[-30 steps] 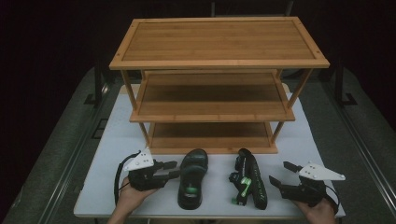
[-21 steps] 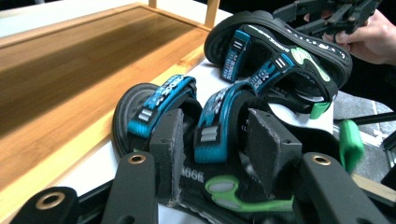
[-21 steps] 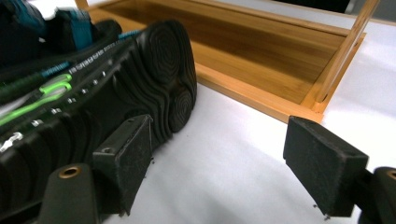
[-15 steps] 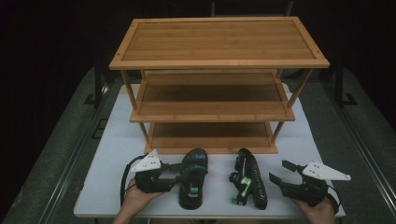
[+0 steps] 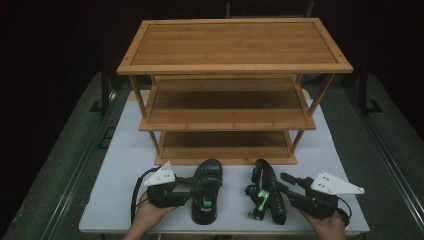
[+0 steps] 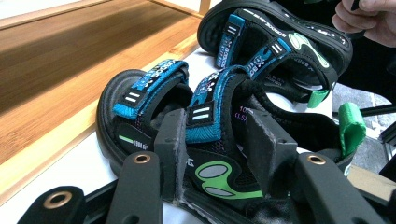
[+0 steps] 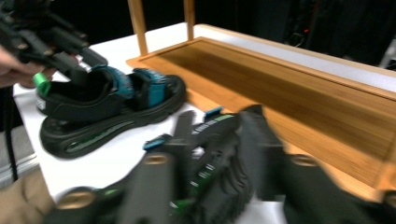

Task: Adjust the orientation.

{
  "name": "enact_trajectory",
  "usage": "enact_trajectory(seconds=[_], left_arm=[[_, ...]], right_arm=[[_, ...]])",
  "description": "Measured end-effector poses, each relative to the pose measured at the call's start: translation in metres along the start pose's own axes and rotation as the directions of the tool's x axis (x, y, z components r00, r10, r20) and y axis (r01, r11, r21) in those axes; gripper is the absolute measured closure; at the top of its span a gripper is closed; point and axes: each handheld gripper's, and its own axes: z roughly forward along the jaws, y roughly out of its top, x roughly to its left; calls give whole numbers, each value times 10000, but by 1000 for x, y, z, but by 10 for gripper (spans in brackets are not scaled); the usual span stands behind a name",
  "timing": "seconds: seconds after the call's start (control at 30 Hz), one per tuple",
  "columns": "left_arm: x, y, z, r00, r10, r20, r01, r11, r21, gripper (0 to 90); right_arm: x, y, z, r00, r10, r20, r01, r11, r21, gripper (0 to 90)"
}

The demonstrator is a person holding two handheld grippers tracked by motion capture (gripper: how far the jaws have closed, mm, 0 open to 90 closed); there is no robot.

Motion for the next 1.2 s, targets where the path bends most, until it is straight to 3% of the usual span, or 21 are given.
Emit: enact_trajectory(seconds=[0.03, 0.13, 0.3, 0.57, 0.67, 0.77, 0.83, 1.0, 1.07, 1.1, 1.2], left_arm=[[0, 0, 0, 10000, 41, -22, -41, 10000, -15, 584], [0, 0, 0, 10000, 59, -21, -59, 10000, -14, 585], [-1, -1, 1, 10000, 36, -22, -36, 10000, -51, 582], [-2, -2, 1, 10000, -19, 10, 19, 9999, -118, 562], [-2, -3, 0, 10000, -17, -56, 17, 9999, -112, 554], [-3, -2, 0, 9999, 57, -92, -57, 10000, -52, 554], [-3, -2, 0, 9999, 52, -101, -53, 10000, -53, 552], [-2, -2, 1, 10000, 22, -49, -23, 10000, -88, 553], [-3, -1, 1, 9999, 82, -101, -82, 10000, -39, 551], [-3, -1, 1, 9999, 66, -134, -67, 10000, -45, 550], [-4, -1, 1, 9998, 29, -212, -29, 10000, -12, 510]], right_arm=[[5, 5, 5, 9997, -180, -179, 186, 9994, 295, 781], [10, 6, 11, 9990, -345, -273, 360, 9978, 562, 837], [13, 3, 21, 9975, -711, -54, 712, 9905, 1179, 853], [11, 0, 18, 9954, -938, 209, 911, 9900, 1077, 892], [6, -2, 12, 9956, -850, 404, 808, 9921, 955, 893], [-1, -4, 2, 9934, -699, 912, 611, 9935, 962, 885], [-4, -5, -5, 9871, -727, 1426, 579, 9927, 1054, 874], [-13, -12, -12, 9789, -487, 1984, 241, 9920, 1243, 893], [-21, -16, -16, 9767, -260, 2131, -37, 9905, 1374, 891], [-30, -20, -18, 9724, 137, 2330, -502, 9872, 1515, 891], [-42, -29, -21, 9626, 640, 2633, -1124, 9785, 1729, 864]])
